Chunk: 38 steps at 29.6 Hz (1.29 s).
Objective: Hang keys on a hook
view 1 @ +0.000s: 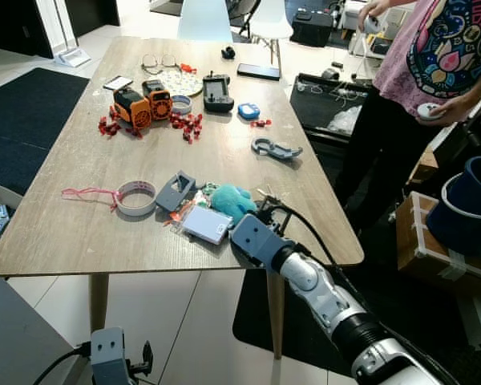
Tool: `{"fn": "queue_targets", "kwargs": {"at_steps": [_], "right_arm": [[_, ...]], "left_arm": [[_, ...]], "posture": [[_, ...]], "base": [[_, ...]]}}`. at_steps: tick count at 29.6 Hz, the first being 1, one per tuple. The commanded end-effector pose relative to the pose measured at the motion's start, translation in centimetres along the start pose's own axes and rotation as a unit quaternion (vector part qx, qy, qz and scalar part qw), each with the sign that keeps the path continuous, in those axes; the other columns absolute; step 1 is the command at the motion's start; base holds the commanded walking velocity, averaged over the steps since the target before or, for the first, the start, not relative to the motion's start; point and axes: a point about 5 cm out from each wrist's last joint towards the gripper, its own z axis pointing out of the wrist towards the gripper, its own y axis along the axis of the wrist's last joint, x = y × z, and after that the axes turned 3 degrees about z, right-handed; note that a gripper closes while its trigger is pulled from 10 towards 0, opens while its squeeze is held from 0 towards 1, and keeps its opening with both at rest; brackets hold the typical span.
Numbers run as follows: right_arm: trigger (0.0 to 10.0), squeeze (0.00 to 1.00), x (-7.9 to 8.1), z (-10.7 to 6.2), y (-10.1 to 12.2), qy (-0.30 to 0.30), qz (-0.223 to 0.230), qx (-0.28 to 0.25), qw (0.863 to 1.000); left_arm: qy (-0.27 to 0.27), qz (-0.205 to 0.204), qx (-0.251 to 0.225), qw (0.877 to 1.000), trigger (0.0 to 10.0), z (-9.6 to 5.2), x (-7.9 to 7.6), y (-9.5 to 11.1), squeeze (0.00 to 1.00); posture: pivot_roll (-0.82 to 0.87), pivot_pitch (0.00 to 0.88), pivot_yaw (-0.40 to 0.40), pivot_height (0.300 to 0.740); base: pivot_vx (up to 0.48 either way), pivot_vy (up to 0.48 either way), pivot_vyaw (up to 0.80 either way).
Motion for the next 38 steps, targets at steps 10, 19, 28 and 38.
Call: {"fn": "queue_targets", "kwargs": {"at_steps": [10, 19, 28, 38], "right_arm": [[10.0, 0.0, -0.3, -1.9, -3.0, -0.013, 0.007, 0.061, 0.998], [10.0, 0.0, -2.7, -2.5, -4.3, -0.065, -0.002, 0.092, 0.994], [10.0, 0.0, -3.4, -2.2, -4.2, -0.075, -0.006, 0.098, 0.992], [4.3, 0.0, -3.5, -2.0, -4.2, -0.077, -0.005, 0.097, 0.992]], "left_arm": [[-0.002, -0.005, 0.013, 1.0, 10.0, -0.4, -0.2, -0.7, 0.0], [-0.004, -0.004, 0.014, 1.0, 10.0, -0.3, -0.3, -0.6, 0.0], [-0.005, -0.004, 0.015, 1.0, 10.0, -0.2, -0.4, -0.6, 0.0], [-0.004, -0.003, 0.018, 1.0, 10.0, -0.2, -0.4, -0.6, 0.0]], "posture": [[0.05, 0.106, -0.073, 0.74], [0.05, 0.106, -0.07, 0.74], [0.05, 0.106, -0.071, 0.74], [0.05, 0.101, -0.071, 0.74]], "base": [[0.0, 0.0, 0.0], [0.0, 0.0, 0.0], [0.0, 0.0, 0.0], [0.0, 0.0, 0.0]]}}
